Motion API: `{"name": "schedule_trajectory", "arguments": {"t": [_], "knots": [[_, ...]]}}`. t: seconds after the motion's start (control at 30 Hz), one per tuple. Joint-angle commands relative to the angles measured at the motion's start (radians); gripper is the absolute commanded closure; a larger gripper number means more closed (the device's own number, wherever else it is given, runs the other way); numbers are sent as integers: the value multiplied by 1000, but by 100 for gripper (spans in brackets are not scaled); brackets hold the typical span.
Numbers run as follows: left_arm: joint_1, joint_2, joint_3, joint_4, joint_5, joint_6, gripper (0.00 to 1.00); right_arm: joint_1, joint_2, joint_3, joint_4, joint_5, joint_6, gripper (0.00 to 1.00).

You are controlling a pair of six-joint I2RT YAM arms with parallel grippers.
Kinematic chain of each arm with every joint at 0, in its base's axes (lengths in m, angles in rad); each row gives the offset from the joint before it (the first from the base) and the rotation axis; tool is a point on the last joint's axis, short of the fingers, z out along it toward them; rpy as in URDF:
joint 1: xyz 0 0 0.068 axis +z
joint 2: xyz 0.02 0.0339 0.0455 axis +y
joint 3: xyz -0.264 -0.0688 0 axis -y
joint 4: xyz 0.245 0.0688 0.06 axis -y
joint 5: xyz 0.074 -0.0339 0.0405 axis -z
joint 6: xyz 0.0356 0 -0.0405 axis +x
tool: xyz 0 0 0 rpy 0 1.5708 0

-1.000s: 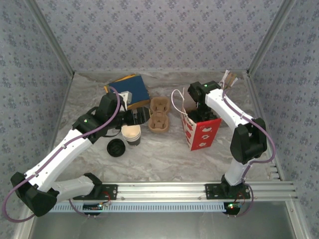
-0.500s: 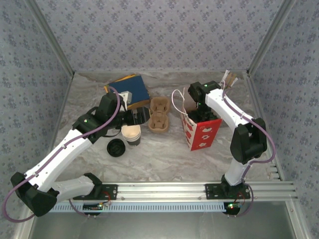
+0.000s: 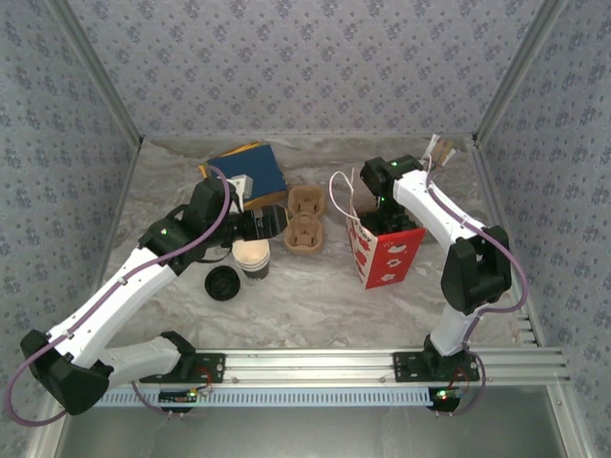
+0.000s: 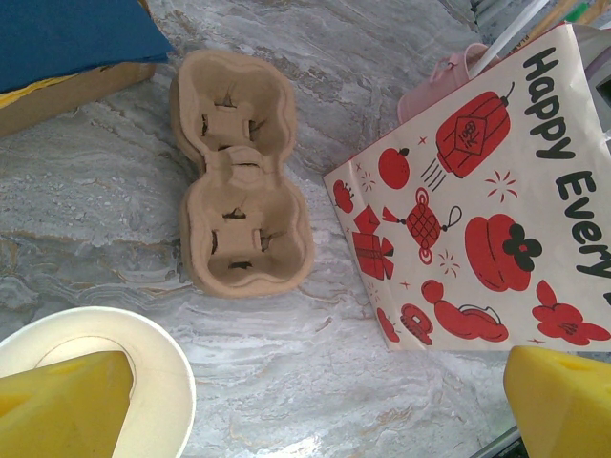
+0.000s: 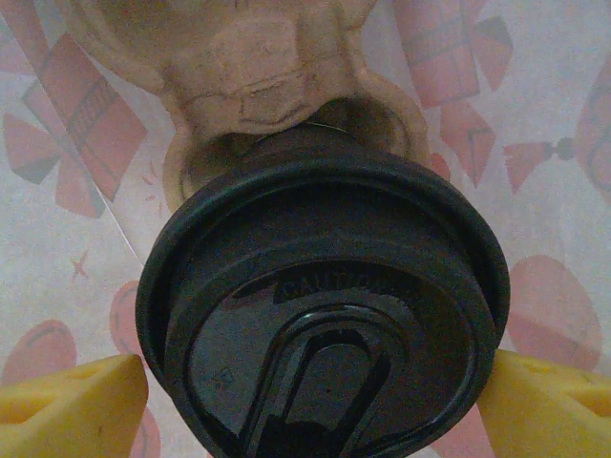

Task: Pack the takeout coffee

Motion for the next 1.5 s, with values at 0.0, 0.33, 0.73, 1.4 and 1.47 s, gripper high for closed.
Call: {"name": "schedule_trajectory", "arguments": {"t": [0.0, 0.33, 0.73, 1.4, 1.47], "knots": [[-9, -16, 8, 8, -1, -9, 0, -4, -27, 19, -40, -5, 11, 9], [-9, -16, 8, 9, -1, -9, 0, -5, -32, 21, -43, -4, 13, 9], [-9, -14, 6, 10, -2, -10, 0, -4, -37, 24, -47, -5, 17, 9], [-12, -14, 3, 16, -1, -12, 0, -2, -58, 27, -61, 0, 29, 9], [-12, -15, 3, 16, 0, -12, 0, -2, -60, 28, -62, 0, 30, 9]]}}
